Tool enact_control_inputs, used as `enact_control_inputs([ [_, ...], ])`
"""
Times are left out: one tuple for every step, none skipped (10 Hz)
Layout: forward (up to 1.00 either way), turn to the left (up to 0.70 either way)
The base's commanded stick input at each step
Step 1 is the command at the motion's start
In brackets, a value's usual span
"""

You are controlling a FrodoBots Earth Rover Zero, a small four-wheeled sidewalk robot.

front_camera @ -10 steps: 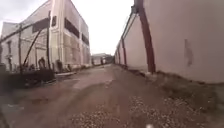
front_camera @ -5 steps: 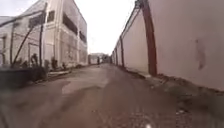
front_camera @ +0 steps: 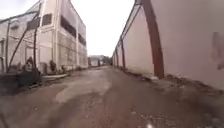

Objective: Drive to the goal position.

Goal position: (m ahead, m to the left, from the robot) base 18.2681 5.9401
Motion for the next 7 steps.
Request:
enact_control_inputs([
  [0.85,0.00],
  [0.85,-0.11],
  [0.85,-0.34],
  [0.85,-0.34],
  [0.85,-0.34],
  [0.85,-0.27],
  [0.85,-0.14],
])
